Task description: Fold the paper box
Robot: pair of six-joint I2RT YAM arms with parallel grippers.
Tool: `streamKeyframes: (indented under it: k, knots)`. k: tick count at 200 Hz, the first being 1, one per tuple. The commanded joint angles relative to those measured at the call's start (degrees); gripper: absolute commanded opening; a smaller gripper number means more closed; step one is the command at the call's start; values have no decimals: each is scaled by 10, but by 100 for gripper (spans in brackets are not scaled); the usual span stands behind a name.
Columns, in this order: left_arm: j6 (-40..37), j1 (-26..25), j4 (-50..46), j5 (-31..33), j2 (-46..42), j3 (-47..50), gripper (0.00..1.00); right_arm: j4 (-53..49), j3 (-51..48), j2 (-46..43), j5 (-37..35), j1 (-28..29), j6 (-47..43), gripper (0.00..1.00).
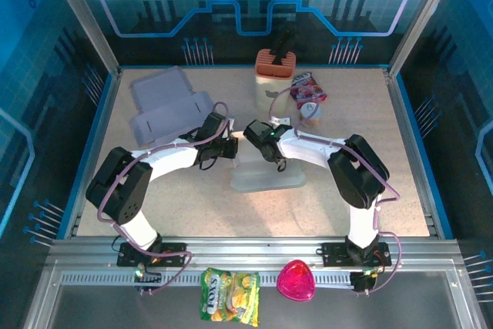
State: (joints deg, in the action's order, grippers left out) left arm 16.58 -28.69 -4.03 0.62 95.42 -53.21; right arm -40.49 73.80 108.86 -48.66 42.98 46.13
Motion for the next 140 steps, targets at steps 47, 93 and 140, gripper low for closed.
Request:
streamKeyframes:
  k: [47, 93, 140]
  knots:
    - [-2, -2, -42, 7, 12, -1, 0, 89, -60, -59, 47, -15, -61, 19]
    - [-5, -3, -44, 6, 10, -3, 0, 119, -75, -85, 80, -40, -83, 27]
    - [-7, -1, -48, 7, 11, -7, 0, 130, -76, -75, 88, -52, -88, 22]
